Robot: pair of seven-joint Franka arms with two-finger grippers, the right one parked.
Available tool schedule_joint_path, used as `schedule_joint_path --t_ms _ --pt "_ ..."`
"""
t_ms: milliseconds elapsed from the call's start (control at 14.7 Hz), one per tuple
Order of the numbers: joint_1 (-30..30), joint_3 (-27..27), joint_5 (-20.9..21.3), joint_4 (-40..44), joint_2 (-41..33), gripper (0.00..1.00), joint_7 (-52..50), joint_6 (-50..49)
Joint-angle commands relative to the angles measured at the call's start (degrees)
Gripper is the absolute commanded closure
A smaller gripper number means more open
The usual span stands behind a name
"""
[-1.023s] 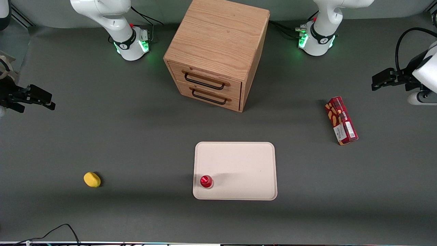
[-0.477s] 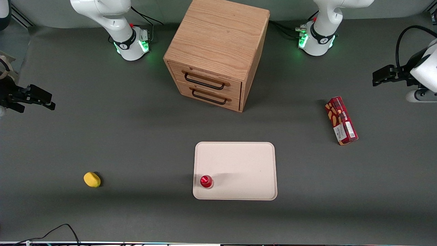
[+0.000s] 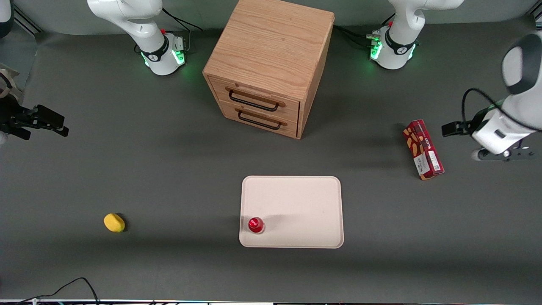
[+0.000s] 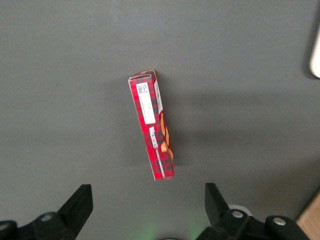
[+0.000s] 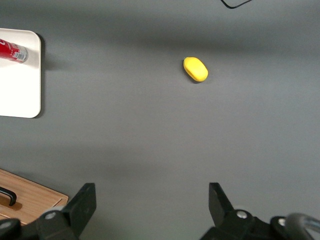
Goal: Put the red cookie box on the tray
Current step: 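Lower the open left gripper over the red tartan cookie box, then close the left gripper on the cookie box and lift it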
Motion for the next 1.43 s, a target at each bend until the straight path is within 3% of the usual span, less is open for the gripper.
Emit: schedule_joint_path --t_ms 0,341,750,886,955,1023,1227,1364 --pt "-0.19 0.63 -0.29 -10.05 -1.46 0.0 -0.07 11.53" --pt "-0.01 2.56 -0.99 -23.26 1.69 0.0 0.55 32.82" --pt "-0.1 2.74 -4.42 -24.15 8.82 0.01 0.81 42.07" --pt "-0.1 2.74 -4.42 -24.67 9.62 0.06 0.81 43.83" --pt "-0.1 2.74 -4.42 -25.37 9.62 0.14 0.81 44.71" --pt "-0.19 2.74 -4.42 -25.99 9.53 0.28 0.81 45.41" --pt "-0.19 2.74 -4.42 -26.61 9.27 0.94 0.81 45.6" --pt "-0.28 2.74 -4.42 -26.87 8.83 1.0 0.81 45.34"
